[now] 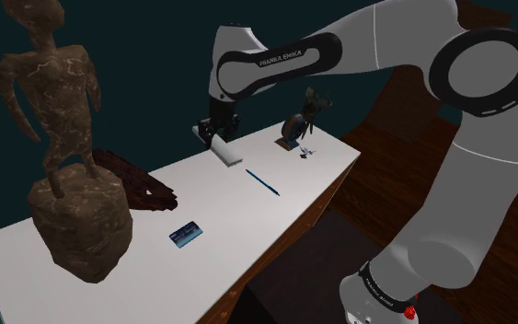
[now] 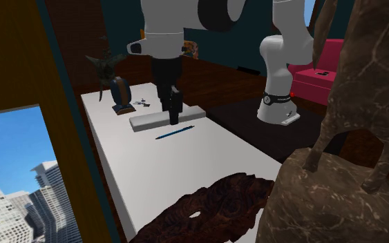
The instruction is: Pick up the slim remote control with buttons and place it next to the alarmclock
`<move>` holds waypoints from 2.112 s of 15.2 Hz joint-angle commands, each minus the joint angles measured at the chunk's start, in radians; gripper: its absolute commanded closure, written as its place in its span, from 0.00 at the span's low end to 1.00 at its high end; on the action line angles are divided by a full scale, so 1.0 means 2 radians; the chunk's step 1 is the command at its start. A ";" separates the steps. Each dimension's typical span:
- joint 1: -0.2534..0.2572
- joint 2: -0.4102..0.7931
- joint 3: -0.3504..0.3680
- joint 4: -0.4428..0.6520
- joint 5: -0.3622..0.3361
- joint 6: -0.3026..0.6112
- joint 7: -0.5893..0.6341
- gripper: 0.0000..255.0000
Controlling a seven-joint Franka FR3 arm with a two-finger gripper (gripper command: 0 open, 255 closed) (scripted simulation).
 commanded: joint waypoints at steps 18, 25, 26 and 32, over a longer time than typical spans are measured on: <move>-0.042 -0.031 -0.023 0.049 0.015 -0.077 -0.075 1.00; -0.088 -0.011 -0.052 0.078 0.018 -0.083 -0.151 1.00; -0.094 -0.006 -0.056 0.085 0.019 -0.085 -0.162 1.00; -0.132 0.031 -0.077 0.139 0.023 -0.100 -0.223 1.00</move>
